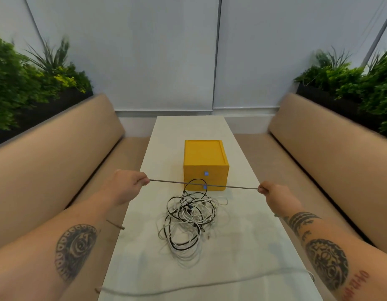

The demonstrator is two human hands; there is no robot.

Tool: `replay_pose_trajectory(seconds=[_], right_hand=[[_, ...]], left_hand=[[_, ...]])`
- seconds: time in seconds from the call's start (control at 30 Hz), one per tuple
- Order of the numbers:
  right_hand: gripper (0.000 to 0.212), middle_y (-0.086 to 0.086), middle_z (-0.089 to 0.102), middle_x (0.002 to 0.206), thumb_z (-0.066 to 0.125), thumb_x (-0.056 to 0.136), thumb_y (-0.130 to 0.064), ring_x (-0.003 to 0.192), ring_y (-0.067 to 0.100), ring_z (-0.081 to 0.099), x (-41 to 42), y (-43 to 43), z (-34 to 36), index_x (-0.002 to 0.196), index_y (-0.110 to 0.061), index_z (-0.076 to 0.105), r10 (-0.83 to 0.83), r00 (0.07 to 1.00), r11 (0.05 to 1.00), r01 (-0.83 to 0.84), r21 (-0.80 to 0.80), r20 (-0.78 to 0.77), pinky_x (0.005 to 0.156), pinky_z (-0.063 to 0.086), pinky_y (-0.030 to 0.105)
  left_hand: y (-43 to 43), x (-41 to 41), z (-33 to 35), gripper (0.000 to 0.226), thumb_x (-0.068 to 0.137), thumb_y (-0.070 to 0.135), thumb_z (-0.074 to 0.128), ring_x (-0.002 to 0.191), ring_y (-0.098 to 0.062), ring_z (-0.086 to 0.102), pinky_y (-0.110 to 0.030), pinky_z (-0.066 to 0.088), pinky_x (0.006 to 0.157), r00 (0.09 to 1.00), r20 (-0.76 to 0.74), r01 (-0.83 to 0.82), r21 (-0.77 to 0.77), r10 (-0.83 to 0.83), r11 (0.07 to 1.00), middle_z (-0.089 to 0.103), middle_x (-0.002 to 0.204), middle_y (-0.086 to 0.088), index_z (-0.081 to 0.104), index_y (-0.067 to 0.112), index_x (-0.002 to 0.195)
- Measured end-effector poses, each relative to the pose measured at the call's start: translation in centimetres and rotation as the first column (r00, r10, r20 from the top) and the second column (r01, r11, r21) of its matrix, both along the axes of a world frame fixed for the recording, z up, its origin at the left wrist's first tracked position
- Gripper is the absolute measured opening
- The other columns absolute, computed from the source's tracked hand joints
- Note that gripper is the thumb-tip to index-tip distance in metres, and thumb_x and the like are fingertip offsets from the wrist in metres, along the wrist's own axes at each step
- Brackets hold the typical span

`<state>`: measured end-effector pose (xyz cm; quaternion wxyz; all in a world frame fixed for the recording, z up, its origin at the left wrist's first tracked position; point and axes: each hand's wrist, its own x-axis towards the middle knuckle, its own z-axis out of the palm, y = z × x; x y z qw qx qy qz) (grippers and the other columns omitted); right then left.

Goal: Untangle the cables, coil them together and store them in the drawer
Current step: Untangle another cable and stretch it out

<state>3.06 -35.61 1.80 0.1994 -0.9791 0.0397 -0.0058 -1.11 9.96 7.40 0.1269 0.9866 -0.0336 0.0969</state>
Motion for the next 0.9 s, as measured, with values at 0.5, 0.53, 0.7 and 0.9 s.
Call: replay_pose_trajectory(seconds=[0.5, 0.53, 0.7, 0.9], right_hand=[[0.030, 0.000, 0.061, 0.105, 0.045, 0.093, -0.010, 0.086, 0.022, 0.060, -5.0, -6.6, -7.6, 0.089, -0.035, 0.060, 0.011, 0.970, 0.994, -0.039, -0.107, -0.244, 0.077, 0.055, 0.033], [0.031, -0.001, 0.061, 0.105, 0.044, 0.092, -0.009, 0.086, 0.021, 0.060, -5.5, -6.7, -8.0, 0.090, -0.035, 0.061, 0.009, 0.969, 0.993, -0.038, -0.112, -0.249, 0.078, 0.056, 0.035], [0.028, 0.003, 0.062, 0.108, 0.049, 0.094, -0.008, 0.094, 0.024, 0.061, -7.6, -7.9, -10.5, 0.089, -0.031, 0.064, 0.022, 0.950, 0.993, -0.057, -0.103, -0.310, 0.084, 0.053, 0.031], [0.023, -0.005, 0.064, 0.096, 0.058, 0.094, -0.024, 0.083, 0.015, 0.060, -9.4, -7.4, -12.6, 0.077, -0.039, 0.063, 0.022, 0.941, 0.996, -0.050, -0.076, -0.336, 0.074, 0.048, 0.024]], left_hand=[[-0.8, -8.1, -5.9, 0.029, 0.103, 0.044, 0.044, 0.099, -0.010, 0.055, -0.027, 0.027, 0.100, 0.968, -0.196, -0.142, 0.096, 0.159, 0.985, 0.070, 0.117, 0.017, 0.069, 0.040, 0.117], [-1.2, -8.6, -6.2, 0.029, 0.103, 0.044, 0.043, 0.100, -0.008, 0.053, -0.026, 0.026, 0.100, 0.970, -0.190, -0.133, 0.113, 0.153, 0.985, 0.069, 0.119, 0.019, 0.068, 0.042, 0.118], [-0.9, -11.2, -8.2, 0.028, 0.102, 0.046, 0.044, 0.096, -0.011, 0.058, -0.028, 0.024, 0.085, 0.947, -0.294, -0.095, 0.139, 0.133, 0.986, 0.071, 0.094, 0.016, 0.071, 0.048, 0.104], [2.2, -12.3, -9.2, 0.032, 0.101, 0.050, 0.044, 0.082, -0.012, 0.056, -0.031, 0.024, 0.077, 0.960, -0.214, -0.112, 0.288, 0.178, 0.951, 0.063, 0.075, 0.007, 0.063, 0.046, 0.076]])
